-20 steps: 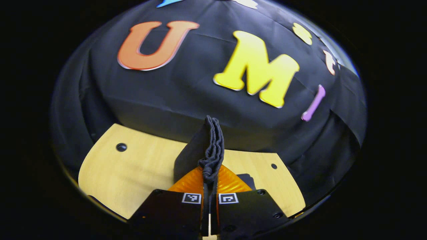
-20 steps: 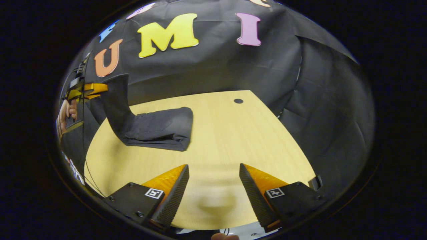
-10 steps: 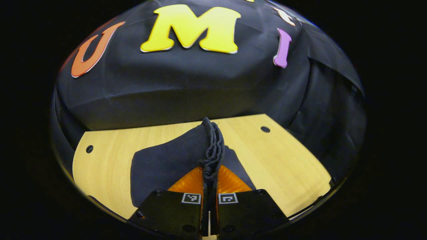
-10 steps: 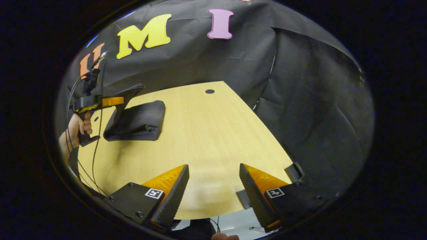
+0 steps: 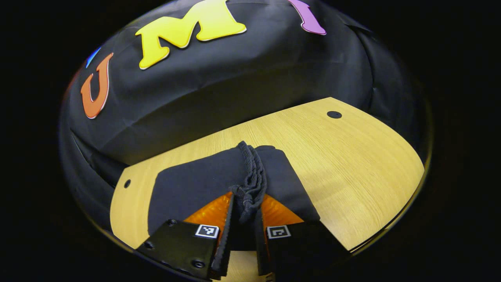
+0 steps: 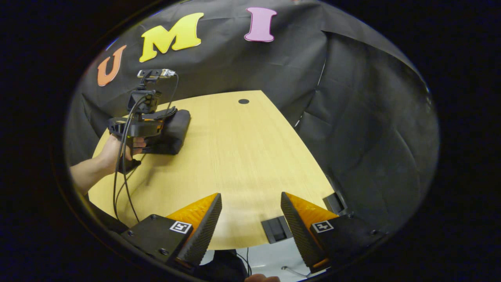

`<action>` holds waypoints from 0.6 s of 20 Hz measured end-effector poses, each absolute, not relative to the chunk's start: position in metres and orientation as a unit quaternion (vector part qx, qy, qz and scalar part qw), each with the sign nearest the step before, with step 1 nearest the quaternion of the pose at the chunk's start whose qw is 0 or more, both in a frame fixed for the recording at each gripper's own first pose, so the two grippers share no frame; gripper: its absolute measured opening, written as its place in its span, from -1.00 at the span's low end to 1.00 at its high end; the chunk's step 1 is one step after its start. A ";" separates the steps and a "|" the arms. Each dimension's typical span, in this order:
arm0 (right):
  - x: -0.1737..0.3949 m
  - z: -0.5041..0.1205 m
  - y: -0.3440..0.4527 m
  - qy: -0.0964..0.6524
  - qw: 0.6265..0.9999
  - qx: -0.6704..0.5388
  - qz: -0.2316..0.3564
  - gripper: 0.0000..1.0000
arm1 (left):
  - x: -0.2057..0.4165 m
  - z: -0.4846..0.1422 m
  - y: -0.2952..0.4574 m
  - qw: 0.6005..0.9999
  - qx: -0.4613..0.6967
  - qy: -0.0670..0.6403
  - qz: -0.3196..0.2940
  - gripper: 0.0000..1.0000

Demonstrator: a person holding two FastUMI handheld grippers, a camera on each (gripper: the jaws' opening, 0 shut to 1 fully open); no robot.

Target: Grasp the waist and the cuffs of the jeans and fold them to make the two legs overlap; first hold the waist and fold one-third of the jeans toward the cuffs, then hold the cuffs and fold the remaining one-third in the same direction to finish folding.

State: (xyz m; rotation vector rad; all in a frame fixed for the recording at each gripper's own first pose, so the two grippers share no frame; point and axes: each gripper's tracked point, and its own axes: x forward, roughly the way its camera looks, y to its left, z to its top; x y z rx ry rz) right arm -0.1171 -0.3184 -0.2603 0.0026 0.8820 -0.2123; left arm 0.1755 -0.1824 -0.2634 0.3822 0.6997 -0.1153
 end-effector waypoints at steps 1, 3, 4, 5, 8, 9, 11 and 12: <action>-0.115 -0.262 -0.319 0.426 0.899 0.008 -0.098 0.91 | 0.174 -0.261 -0.182 0.920 0.179 0.344 -0.050 -0.39; -0.109 -0.262 -0.318 0.422 0.902 0.025 -0.087 0.87 | 0.166 -0.252 -0.180 0.921 0.168 0.349 -0.040 -0.35; -0.104 -0.262 -0.316 0.419 0.904 0.031 -0.081 0.90 | 0.165 -0.249 -0.181 0.921 0.164 0.350 -0.041 -0.34; -0.101 -0.260 -0.314 0.416 0.906 0.035 -0.072 0.89 | 0.161 -0.250 -0.185 0.918 0.165 0.357 -0.053 -0.32; -0.093 -0.256 -0.309 0.409 0.911 0.033 -0.046 0.90 | 0.156 -0.257 -0.194 0.910 0.178 0.368 -0.062 0.87; -0.090 -0.252 -0.310 0.401 0.914 0.031 -0.041 0.90 | 0.154 -0.255 -0.202 0.913 0.173 0.364 -0.068 0.99; -0.083 -0.244 -0.307 0.388 0.921 0.033 -0.035 0.86 | 0.152 -0.228 -0.215 0.928 0.149 0.331 -0.082 1.00; -0.078 -0.241 -0.305 0.381 0.923 0.035 -0.030 0.86 | 0.150 -0.211 -0.221 0.936 0.132 0.314 -0.091 1.00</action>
